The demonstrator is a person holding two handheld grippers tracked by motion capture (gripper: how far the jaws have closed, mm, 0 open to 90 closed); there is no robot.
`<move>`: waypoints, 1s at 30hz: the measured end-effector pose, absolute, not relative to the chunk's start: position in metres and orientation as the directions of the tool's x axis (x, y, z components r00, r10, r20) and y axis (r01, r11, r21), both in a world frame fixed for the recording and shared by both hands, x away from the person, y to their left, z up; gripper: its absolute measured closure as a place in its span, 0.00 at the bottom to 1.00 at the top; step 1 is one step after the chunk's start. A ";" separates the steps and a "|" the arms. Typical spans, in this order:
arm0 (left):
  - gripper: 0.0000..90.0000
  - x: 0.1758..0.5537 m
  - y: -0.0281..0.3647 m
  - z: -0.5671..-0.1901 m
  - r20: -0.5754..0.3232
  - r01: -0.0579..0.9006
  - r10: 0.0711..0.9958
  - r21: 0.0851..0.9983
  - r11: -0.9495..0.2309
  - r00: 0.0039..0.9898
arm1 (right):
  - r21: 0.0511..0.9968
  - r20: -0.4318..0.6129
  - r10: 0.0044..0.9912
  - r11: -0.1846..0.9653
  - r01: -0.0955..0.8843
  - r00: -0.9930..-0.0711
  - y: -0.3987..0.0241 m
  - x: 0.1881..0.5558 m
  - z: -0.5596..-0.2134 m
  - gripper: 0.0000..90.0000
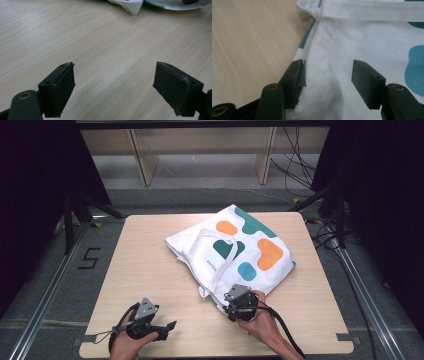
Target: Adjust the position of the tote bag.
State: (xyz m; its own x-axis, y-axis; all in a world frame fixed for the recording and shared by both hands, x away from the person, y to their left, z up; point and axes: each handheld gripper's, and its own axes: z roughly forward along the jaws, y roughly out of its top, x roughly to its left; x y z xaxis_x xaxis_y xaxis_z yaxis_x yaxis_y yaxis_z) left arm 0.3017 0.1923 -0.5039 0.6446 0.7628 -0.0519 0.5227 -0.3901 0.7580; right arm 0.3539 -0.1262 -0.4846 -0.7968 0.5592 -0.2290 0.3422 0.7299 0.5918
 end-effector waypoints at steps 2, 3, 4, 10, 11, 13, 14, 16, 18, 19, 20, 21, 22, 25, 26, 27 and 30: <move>0.18 0.302 0.192 -0.504 -0.055 0.521 0.763 0.762 -0.385 0.645 | 0.578 -0.230 0.546 0.743 0.338 -0.805 -0.122 0.354 -0.488 0.61; 0.18 0.302 0.192 -0.504 -0.057 0.523 0.763 0.761 -0.383 0.644 | 0.564 -0.242 0.518 0.763 0.316 -0.820 -0.121 0.354 -0.489 0.65; 0.18 0.301 0.192 -0.504 -0.061 0.525 0.763 0.760 -0.382 0.644 | 0.539 -0.273 0.523 0.778 0.322 -0.808 -0.123 0.354 -0.490 0.69; 0.18 0.302 0.195 -0.503 -0.043 0.513 0.756 0.759 -0.400 0.653 | 0.599 -0.180 0.551 0.718 0.353 -0.815 -0.140 0.354 -0.486 0.96; 0.18 0.303 0.196 -0.503 -0.030 0.510 0.755 0.755 -0.412 0.655 | 0.608 -0.149 0.556 0.704 0.368 -0.817 -0.145 0.352 -0.487 0.97; 0.18 0.302 0.196 -0.502 -0.057 0.526 0.778 0.767 -0.367 0.626 | 0.605 -0.137 0.565 0.698 0.383 -0.814 -0.158 0.349 -0.486 0.97; 0.18 0.303 0.198 -0.501 -0.048 0.522 0.774 0.764 -0.378 0.631 | 0.613 -0.128 0.560 0.694 0.379 -0.818 -0.164 0.346 -0.485 0.97; 0.18 0.305 0.201 -0.498 -0.014 0.500 0.779 0.774 -0.388 0.627 | 0.624 -0.125 0.559 0.686 0.373 -0.819 -0.181 0.338 -0.477 0.97; 0.18 0.307 0.202 -0.494 0.001 0.510 0.802 0.771 -0.381 0.597 | 0.659 -0.125 0.553 0.667 0.348 -0.824 -0.195 0.333 -0.474 0.97; 0.18 0.307 0.202 -0.494 0.001 0.510 0.802 0.771 -0.381 0.597 | 0.659 -0.125 0.553 0.667 0.348 -0.824 -0.195 0.333 -0.474 0.97; 0.18 0.312 0.200 -0.490 0.011 0.492 0.820 0.795 -0.355 0.572 | 0.668 -0.105 0.596 0.635 0.387 -0.796 -0.216 0.325 -0.469 0.97; 0.18 0.316 0.200 -0.488 0.015 0.484 0.828 0.805 -0.342 0.560 | 0.677 -0.083 0.608 0.616 0.403 -0.790 -0.222 0.322 -0.469 0.97; 0.18 0.320 0.200 -0.485 0.019 0.485 0.832 0.805 -0.342 0.555 | 0.692 -0.086 0.596 0.613 0.383 -0.798 -0.231 0.322 -0.469 0.97; 0.18 0.333 0.191 -0.482 0.059 0.465 0.840 0.811 -0.355 0.539 | 0.696 -0.067 0.631 0.585 0.417 -0.773 -0.250 0.318 -0.468 0.97; 0.20 0.339 0.187 -0.482 0.075 0.464 0.834 0.802 -0.376 0.546 | 0.700 -0.041 0.639 0.567 0.434 -0.768 -0.256 0.317 -0.469 0.97; 0.22 0.347 0.180 -0.482 0.098 0.452 0.823 0.796 -0.402 0.560 | 0.709 -0.020 0.646 0.547 0.444 -0.763 -0.264 0.316 -0.469 0.97; 0.26 0.357 0.167 -0.482 0.142 0.454 0.801 0.760 -0.465 0.582 | 0.723 -0.023 0.662 0.529 0.445 -0.749 -0.275 0.315 -0.466 0.97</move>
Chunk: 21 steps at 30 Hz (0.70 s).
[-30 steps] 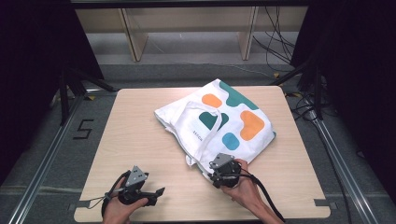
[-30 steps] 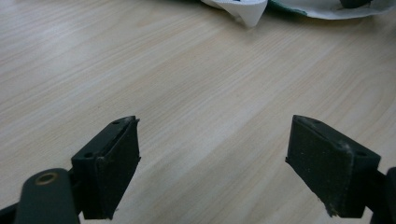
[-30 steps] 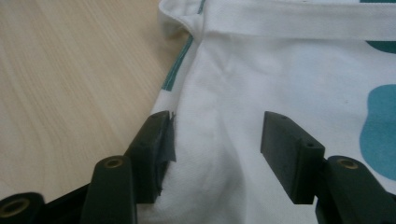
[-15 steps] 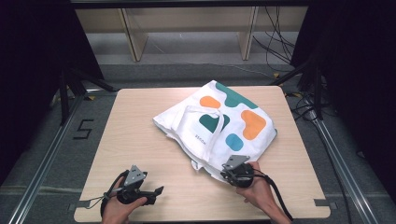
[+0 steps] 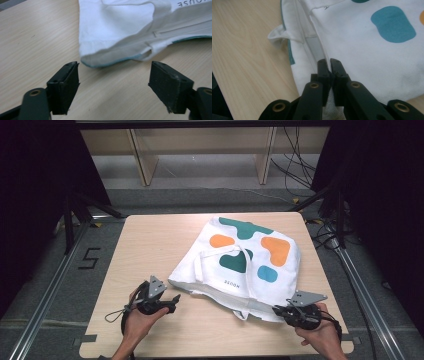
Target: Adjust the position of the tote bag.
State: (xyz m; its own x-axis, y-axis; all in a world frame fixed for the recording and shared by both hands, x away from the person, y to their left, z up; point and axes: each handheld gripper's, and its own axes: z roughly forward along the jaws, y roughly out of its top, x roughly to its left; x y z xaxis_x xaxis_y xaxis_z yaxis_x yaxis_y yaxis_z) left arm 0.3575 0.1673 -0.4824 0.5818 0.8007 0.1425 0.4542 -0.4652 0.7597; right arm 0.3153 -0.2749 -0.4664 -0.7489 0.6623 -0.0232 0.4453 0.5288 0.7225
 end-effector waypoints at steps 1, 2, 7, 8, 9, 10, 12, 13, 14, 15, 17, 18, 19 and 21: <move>0.27 0.360 0.163 -0.482 0.163 0.444 0.795 0.755 -0.482 0.585 | 0.723 -0.010 0.668 0.518 0.456 -0.744 -0.278 0.314 -0.465 0.97; 0.27 0.362 0.159 -0.481 0.180 0.432 0.788 0.755 -0.494 0.588 | 0.732 -0.019 0.664 0.518 0.442 -0.747 -0.282 0.315 -0.464 0.97; 0.35 0.376 0.137 -0.483 0.238 0.380 0.744 0.740 -0.556 0.624 | 0.741 0.004 0.695 0.481 0.468 -0.719 -0.297 0.314 -0.460 0.97; 0.35 0.379 0.133 -0.485 0.245 0.382 0.741 0.732 -0.564 0.625 | 0.745 0.015 0.697 0.470 0.473 -0.717 -0.299 0.313 -0.460 0.97; 0.35 0.381 0.129 -0.485 0.261 0.375 0.731 0.722 -0.582 0.631 | 0.751 -0.005 0.700 0.474 0.460 -0.714 -0.300 0.313 -0.459 0.97; 0.36 0.382 0.127 -0.485 0.271 0.367 0.715 0.710 -0.601 0.645 | 0.743 0.009 0.706 0.469 0.477 -0.708 -0.301 0.312 -0.458 0.97; 0.35 0.382 0.124 -0.487 0.261 0.369 0.702 0.702 -0.609 0.662 | 0.748 -0.005 0.700 0.477 0.462 -0.714 -0.302 0.314 -0.458 0.97; 0.34 0.381 0.125 -0.487 0.256 0.372 0.700 0.700 -0.610 0.667 | 0.748 0.011 0.706 0.465 0.474 -0.709 -0.302 0.314 -0.458 0.97; 0.33 0.379 0.126 -0.487 0.256 0.371 0.702 0.702 -0.608 0.665 | 0.751 -0.002 0.702 0.472 0.463 -0.712 -0.304 0.315 -0.457 0.97; 0.33 0.379 0.128 -0.488 0.272 0.344 0.683 0.704 -0.621 0.678 | 0.752 0.013 0.710 0.457 0.475 -0.704 -0.304 0.314 -0.456 0.97; 0.32 0.376 0.129 -0.490 0.264 0.368 0.688 0.688 -0.626 0.676 | 0.759 0.004 0.707 0.458 0.463 -0.707 -0.307 0.316 -0.456 0.97; 0.33 0.376 0.129 -0.491 0.255 0.375 0.685 0.682 -0.628 0.682 | 0.764 0.013 0.712 0.446 0.466 -0.702 -0.308 0.315 -0.455 0.97; 0.33 0.377 0.130 -0.492 0.277 0.355 0.672 0.679 -0.642 0.686 | 0.758 0.030 0.719 0.436 0.485 -0.694 -0.308 0.314 -0.454 0.97; 0.34 0.377 0.130 -0.492 0.264 0.377 0.681 0.672 -0.638 0.683 | 0.764 0.011 0.716 0.444 0.467 -0.698 -0.310 0.316 -0.454 0.97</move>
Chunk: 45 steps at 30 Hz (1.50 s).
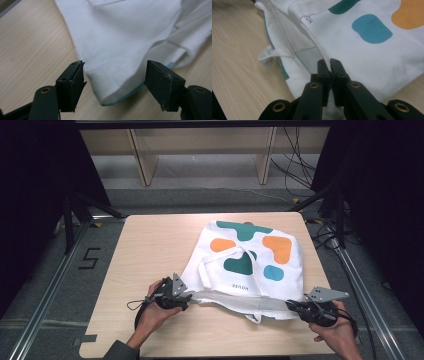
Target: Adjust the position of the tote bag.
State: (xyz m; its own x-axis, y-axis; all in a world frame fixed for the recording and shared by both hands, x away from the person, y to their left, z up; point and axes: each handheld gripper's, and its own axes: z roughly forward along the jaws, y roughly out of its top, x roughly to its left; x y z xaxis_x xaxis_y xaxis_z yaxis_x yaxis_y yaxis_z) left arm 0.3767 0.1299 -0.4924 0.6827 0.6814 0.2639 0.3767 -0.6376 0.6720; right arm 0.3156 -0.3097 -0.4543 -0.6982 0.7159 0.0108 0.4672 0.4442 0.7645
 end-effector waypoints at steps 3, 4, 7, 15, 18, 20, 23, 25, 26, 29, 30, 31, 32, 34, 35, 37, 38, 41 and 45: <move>0.39 0.390 0.122 -0.491 0.309 0.385 0.677 0.635 -0.670 0.668 | 0.759 0.024 0.716 0.442 0.479 -0.698 -0.310 0.317 -0.456 0.97; 0.40 0.393 0.120 -0.491 0.314 0.388 0.675 0.628 -0.675 0.667 | 0.759 0.024 0.716 0.441 0.479 -0.697 -0.310 0.317 -0.456 0.97; 0.58 0.397 0.116 -0.489 0.315 0.349 0.647 0.639 -0.685 0.695 | 0.762 0.018 0.716 0.442 0.473 -0.698 -0.310 0.316 -0.456 0.97; 0.96 0.387 0.120 -0.491 0.300 0.235 0.536 0.660 -0.714 0.789 | 0.750 -0.041 0.724 0.477 0.458 -0.688 -0.310 0.316 -0.456 0.97; 0.97 0.377 0.120 -0.486 0.286 0.225 0.511 0.654 -0.723 0.811 | 0.745 -0.017 0.740 0.458 0.485 -0.673 -0.313 0.315 -0.456 0.97; 0.97 0.370 0.120 -0.484 0.272 0.216 0.487 0.648 -0.730 0.830 | 0.744 -0.018 0.747 0.454 0.491 -0.664 -0.316 0.316 -0.458 0.97; 0.97 0.358 0.118 -0.482 0.262 0.211 0.476 0.649 -0.731 0.840 | 0.749 -0.025 0.750 0.452 0.484 -0.661 -0.321 0.316 -0.458 0.97; 0.97 0.351 0.118 -0.482 0.255 0.210 0.469 0.649 -0.731 0.845 | 0.741 -0.017 0.754 0.450 0.498 -0.657 -0.322 0.315 -0.459 0.97; 0.97 0.347 0.118 -0.481 0.258 0.206 0.467 0.649 -0.733 0.846 | 0.745 -0.026 0.751 0.455 0.487 -0.660 -0.324 0.316 -0.459 0.97; 0.97 0.337 0.120 -0.478 0.236 0.210 0.465 0.662 -0.719 0.853 | 0.745 -0.027 0.748 0.458 0.486 -0.663 -0.324 0.315 -0.461 0.97; 0.97 0.337 0.120 -0.478 0.236 0.210 0.465 0.662 -0.719 0.853 | 0.745 -0.027 0.748 0.458 0.486 -0.663 -0.324 0.315 -0.461 0.97; 0.97 0.328 0.121 -0.476 0.229 0.207 0.459 0.664 -0.718 0.859 | 0.737 -0.019 0.747 0.460 0.496 -0.664 -0.325 0.313 -0.462 0.97; 0.97 0.328 0.121 -0.476 0.229 0.207 0.459 0.664 -0.718 0.859 | 0.737 -0.019 0.747 0.460 0.496 -0.664 -0.325 0.313 -0.462 0.97; 0.96 0.320 0.121 -0.476 0.225 0.201 0.443 0.656 -0.727 0.867 | 0.738 -0.024 0.753 0.457 0.496 -0.658 -0.325 0.312 -0.463 0.93; 0.96 0.319 0.120 -0.477 0.214 0.206 0.449 0.666 -0.717 0.868 | 0.733 -0.022 0.747 0.464 0.497 -0.664 -0.325 0.312 -0.464 0.90; 0.95 0.321 0.120 -0.478 0.206 0.219 0.458 0.666 -0.713 0.865 | 0.731 -0.029 0.736 0.477 0.488 -0.676 -0.325 0.314 -0.469 0.84; 0.95 0.322 0.119 -0.478 0.195 0.227 0.467 0.676 -0.701 0.863 | 0.720 -0.011 0.743 0.470 0.510 -0.669 -0.323 0.313 -0.471 0.83; 0.93 0.323 0.119 -0.477 0.181 0.237 0.475 0.685 -0.689 0.861 | 0.701 -0.064 0.704 0.536 0.470 -0.708 -0.316 0.315 -0.477 0.83; 0.85 0.325 0.122 -0.479 0.174 0.246 0.486 0.690 -0.681 0.856 | 0.688 -0.109 0.681 0.578 0.440 -0.724 -0.312 0.316 -0.474 0.95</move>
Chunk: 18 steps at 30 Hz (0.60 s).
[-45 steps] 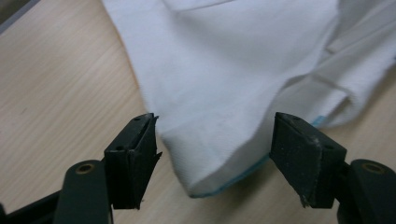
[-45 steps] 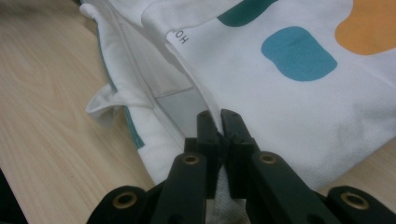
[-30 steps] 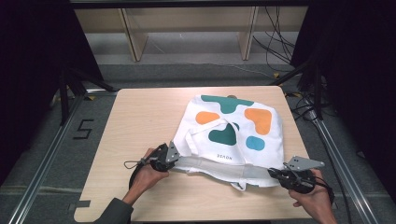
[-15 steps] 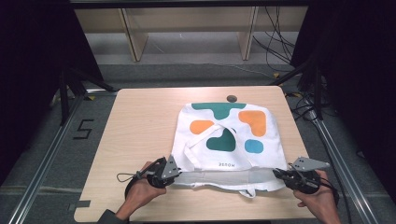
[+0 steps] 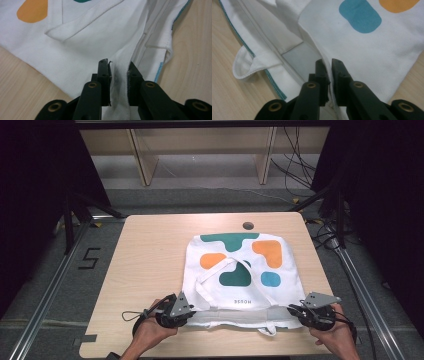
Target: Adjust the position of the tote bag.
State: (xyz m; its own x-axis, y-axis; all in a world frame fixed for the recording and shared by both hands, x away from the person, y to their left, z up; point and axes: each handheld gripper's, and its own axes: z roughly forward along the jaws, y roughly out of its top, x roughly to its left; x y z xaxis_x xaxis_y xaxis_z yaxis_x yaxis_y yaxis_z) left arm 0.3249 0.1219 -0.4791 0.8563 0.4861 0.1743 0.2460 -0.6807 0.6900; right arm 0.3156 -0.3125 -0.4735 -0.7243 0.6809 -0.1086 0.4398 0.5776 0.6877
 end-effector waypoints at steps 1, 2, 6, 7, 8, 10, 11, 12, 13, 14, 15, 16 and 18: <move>0.83 0.324 0.123 -0.479 0.168 0.256 0.494 0.691 -0.676 0.853 | 0.691 -0.092 0.687 0.566 0.451 -0.721 -0.312 0.315 -0.472 0.96; 0.81 0.325 0.124 -0.479 0.179 0.251 0.492 0.684 -0.684 0.852 | 0.695 -0.099 0.687 0.566 0.445 -0.720 -0.313 0.316 -0.471 0.97; 0.69 0.325 0.124 -0.483 0.185 0.277 0.520 0.675 -0.684 0.834 | 0.715 -0.092 0.696 0.544 0.439 -0.712 -0.312 0.318 -0.466 0.98; 0.67 0.323 0.123 -0.486 0.188 0.287 0.529 0.668 -0.686 0.827 | 0.717 -0.086 0.699 0.538 0.443 -0.710 -0.313 0.319 -0.464 0.98; 0.65 0.322 0.122 -0.487 0.194 0.288 0.527 0.659 -0.695 0.827 | 0.723 -0.094 0.699 0.537 0.433 -0.709 -0.313 0.320 -0.462 0.98; 0.72 0.319 0.121 -0.488 0.212 0.269 0.505 0.644 -0.716 0.837 | 0.727 -0.080 0.703 0.527 0.441 -0.707 -0.312 0.319 -0.461 0.98; 0.80 0.319 0.121 -0.488 0.212 0.269 0.505 0.644 -0.716 0.837 | 0.729 -0.087 0.699 0.530 0.433 -0.710 -0.312 0.320 -0.461 0.98; 0.89 0.317 0.120 -0.484 0.233 0.244 0.489 0.644 -0.725 0.840 | 0.732 -0.087 0.700 0.527 0.431 -0.709 -0.312 0.320 -0.461 0.98; 0.93 0.316 0.120 -0.481 0.250 0.230 0.479 0.636 -0.737 0.842 | 0.734 -0.092 0.699 0.529 0.426 -0.710 -0.313 0.320 -0.460 0.98; 0.95 0.316 0.119 -0.479 0.259 0.223 0.473 0.632 -0.742 0.842 | 0.739 -0.095 0.698 0.527 0.420 -0.709 -0.313 0.320 -0.459 0.98; 0.96 0.315 0.119 -0.477 0.263 0.218 0.473 0.635 -0.741 0.841 | 0.741 -0.093 0.703 0.522 0.423 -0.705 -0.313 0.319 -0.458 0.98; 0.96 0.315 0.119 -0.475 0.259 0.216 0.471 0.639 -0.738 0.843 | 0.745 -0.097 0.704 0.520 0.417 -0.704 -0.314 0.319 -0.457 0.98; 0.96 0.316 0.121 -0.470 0.250 0.213 0.467 0.646 -0.733 0.849 | 0.755 -0.082 0.697 0.510 0.412 -0.712 -0.316 0.320 -0.455 0.98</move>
State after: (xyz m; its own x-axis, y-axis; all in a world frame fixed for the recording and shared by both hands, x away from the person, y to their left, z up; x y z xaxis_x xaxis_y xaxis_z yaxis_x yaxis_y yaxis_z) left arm 0.3156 0.1209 -0.4705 0.8486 0.4666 0.2496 0.2130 -0.7330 0.6460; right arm 0.3197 -0.3163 -0.4547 -0.7124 0.6969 -0.0818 0.4124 0.5101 0.7548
